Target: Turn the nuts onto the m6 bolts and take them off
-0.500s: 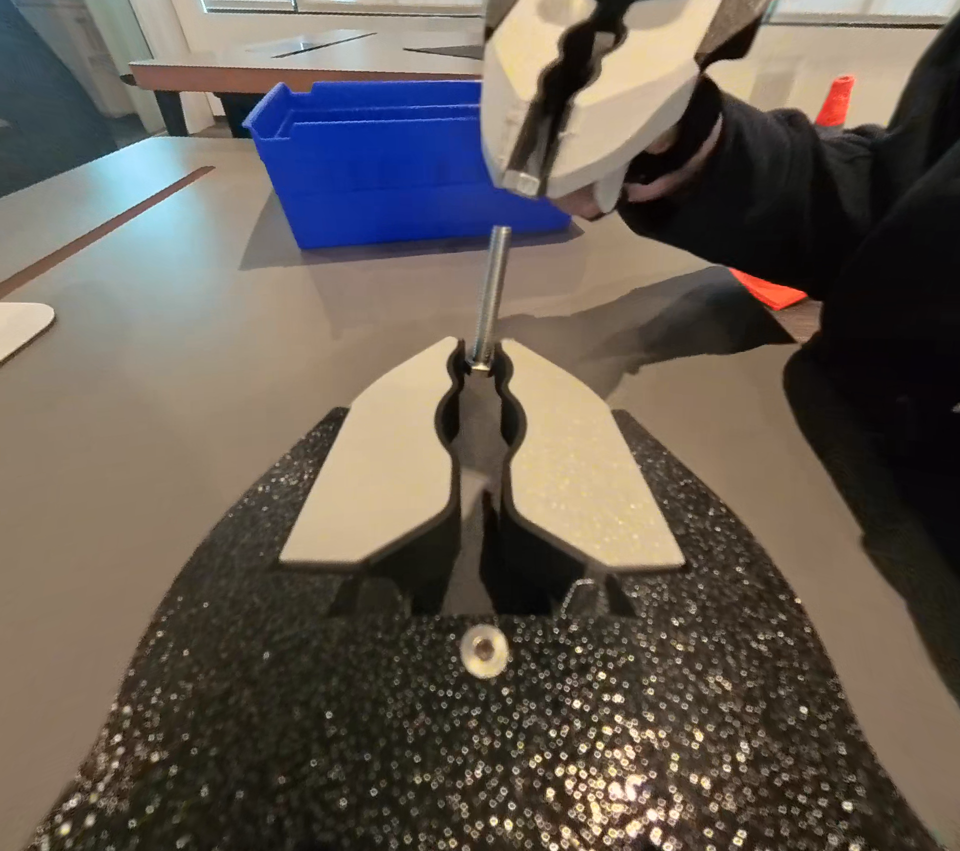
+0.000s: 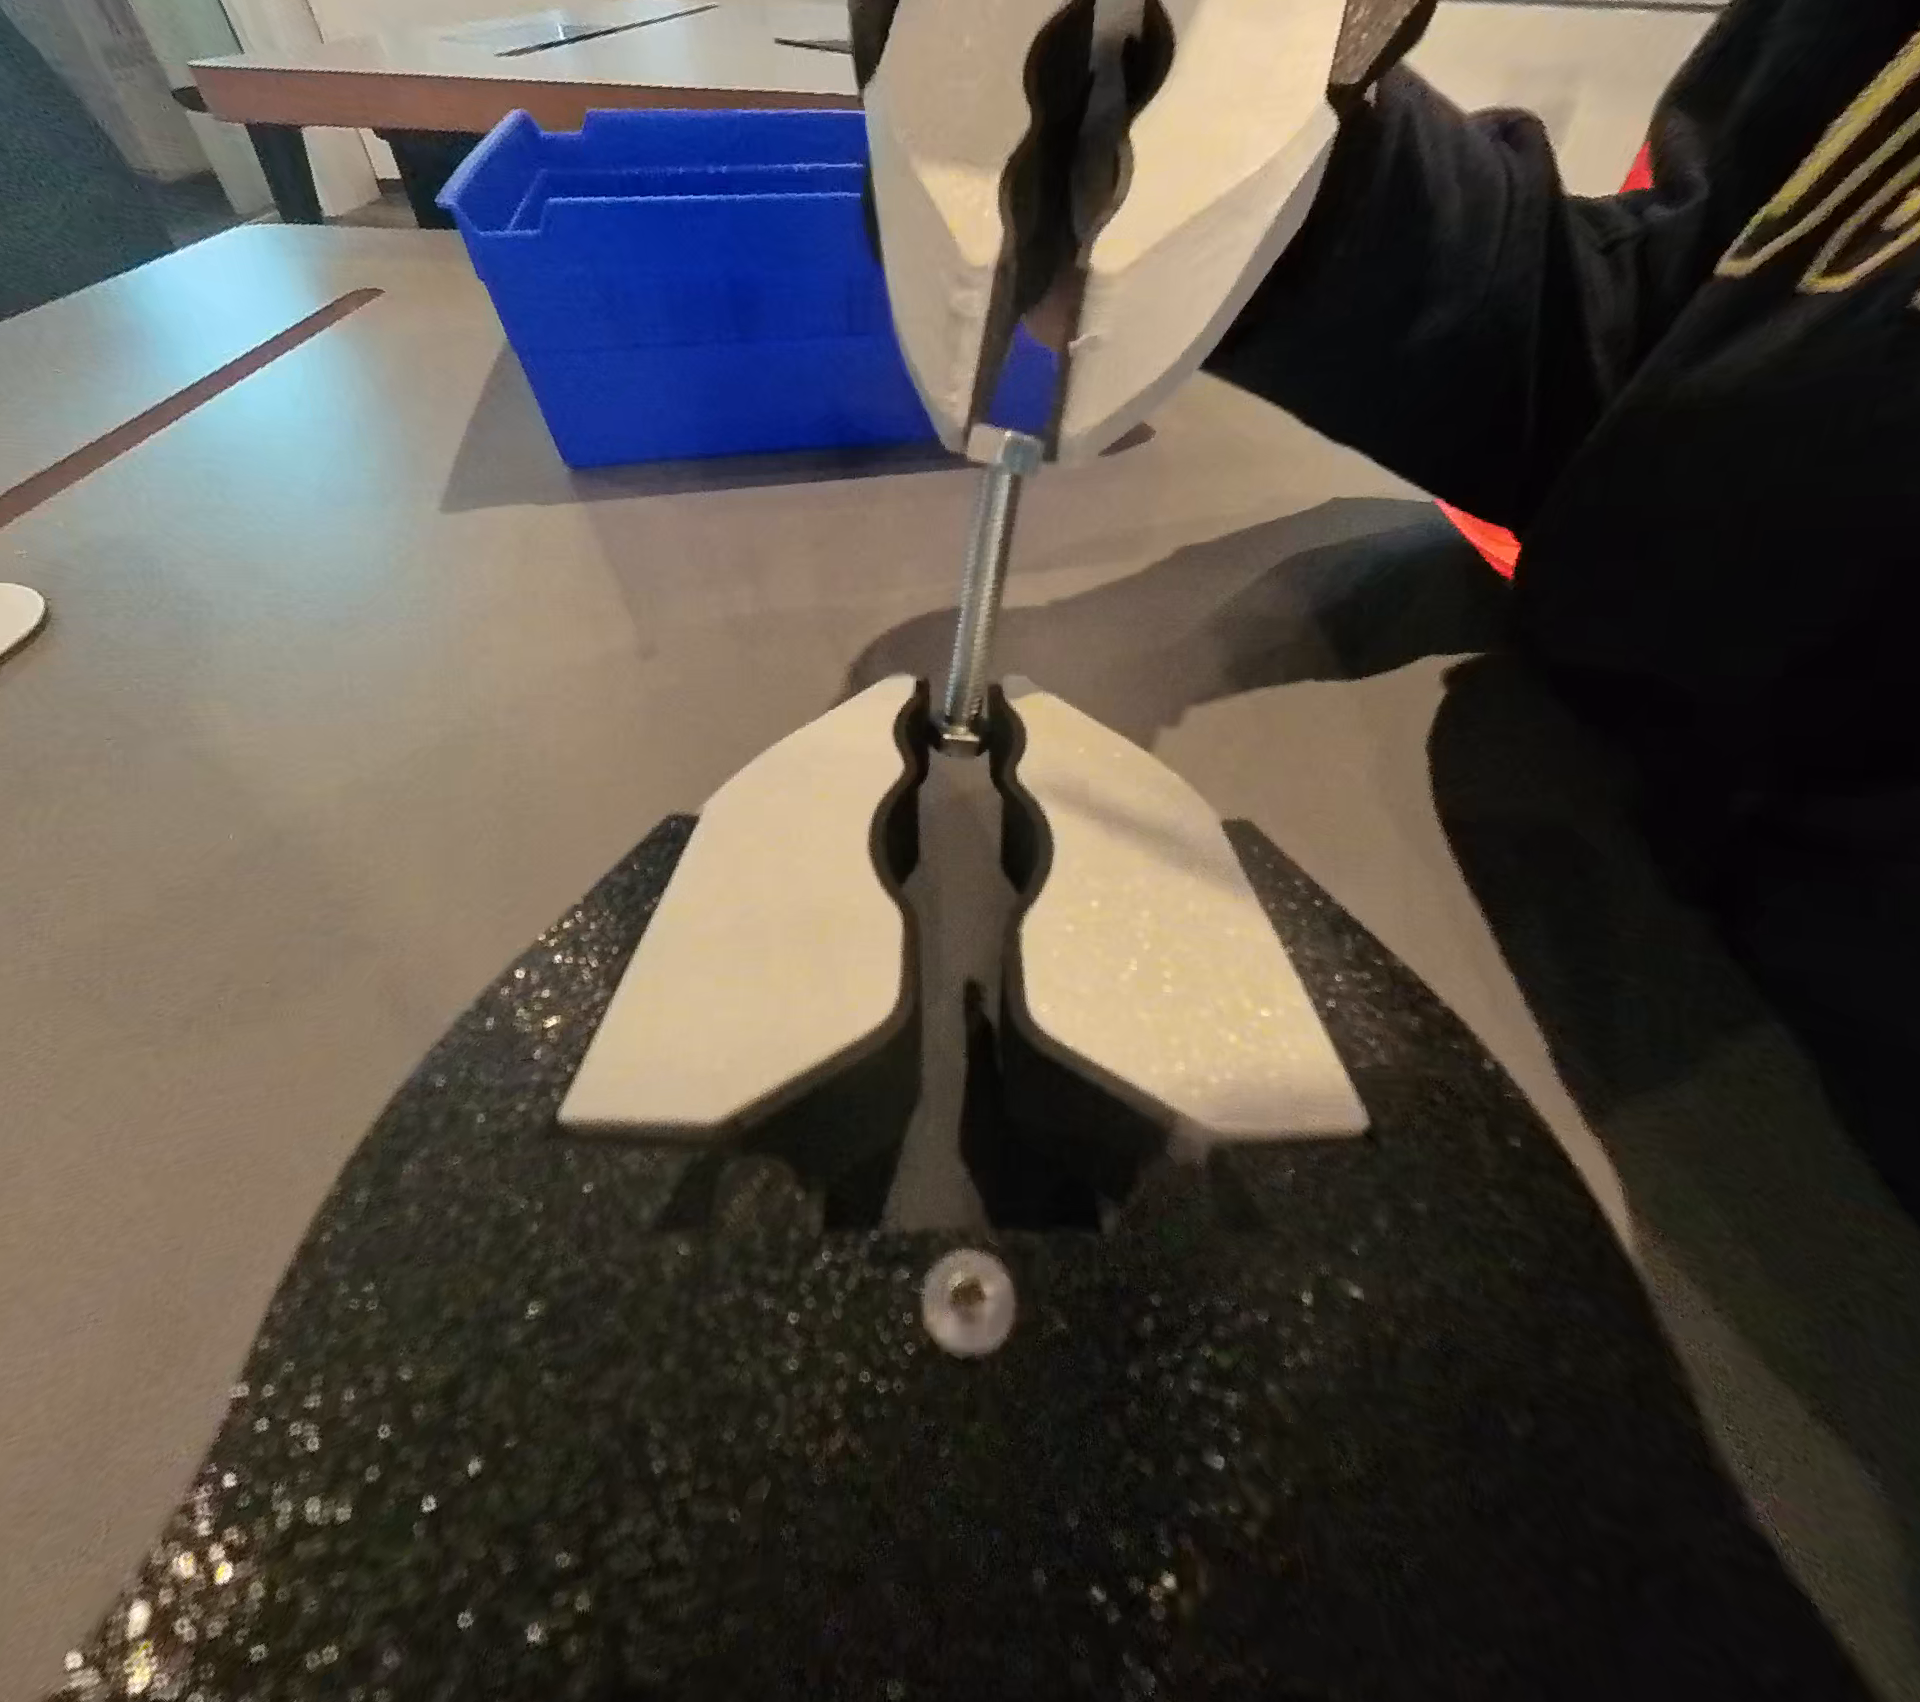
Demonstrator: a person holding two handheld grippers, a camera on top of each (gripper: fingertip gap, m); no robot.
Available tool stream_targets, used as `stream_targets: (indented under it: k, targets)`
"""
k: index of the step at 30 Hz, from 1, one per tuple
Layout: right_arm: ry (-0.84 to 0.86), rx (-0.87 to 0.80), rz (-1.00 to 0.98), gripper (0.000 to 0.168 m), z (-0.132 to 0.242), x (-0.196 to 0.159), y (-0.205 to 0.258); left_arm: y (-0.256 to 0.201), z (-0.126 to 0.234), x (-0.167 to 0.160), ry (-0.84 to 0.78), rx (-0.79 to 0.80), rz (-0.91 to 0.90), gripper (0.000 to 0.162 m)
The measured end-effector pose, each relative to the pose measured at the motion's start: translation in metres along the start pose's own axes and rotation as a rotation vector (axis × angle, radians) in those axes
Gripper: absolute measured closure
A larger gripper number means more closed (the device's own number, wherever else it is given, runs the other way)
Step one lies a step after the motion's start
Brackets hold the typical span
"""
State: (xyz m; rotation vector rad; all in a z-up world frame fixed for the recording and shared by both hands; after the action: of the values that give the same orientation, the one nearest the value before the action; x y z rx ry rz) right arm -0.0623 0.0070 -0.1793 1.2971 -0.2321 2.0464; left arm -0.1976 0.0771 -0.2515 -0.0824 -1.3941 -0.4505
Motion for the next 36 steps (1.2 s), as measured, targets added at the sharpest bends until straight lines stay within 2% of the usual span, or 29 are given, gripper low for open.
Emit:
stream_targets:
  k: [8, 36]
  targets:
    - [0.053, 0.002, -0.016, 0.158, 0.0014, -0.0007, 0.0, -0.0009, -0.003, -0.0008, 0.024, -0.011, -0.009, 0.152]
    - [0.031, 0.006, -0.059, 0.157, 0.001, -0.005, -0.0039, 0.0022, -0.0074, -0.0026, 0.036, -0.014, 0.013, 0.152]
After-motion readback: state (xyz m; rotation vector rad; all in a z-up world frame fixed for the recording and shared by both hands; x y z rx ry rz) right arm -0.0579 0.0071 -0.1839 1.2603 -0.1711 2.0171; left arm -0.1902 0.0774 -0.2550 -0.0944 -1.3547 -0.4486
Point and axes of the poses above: each gripper's, where its closed fingertips meet, z back along the fingers, x out of its top, y = z × x across the jaws, the point moved 9 cm from there along z, back along the fingers, and after that the axes turned 14 degrees about -z, right-handed, at the moved point
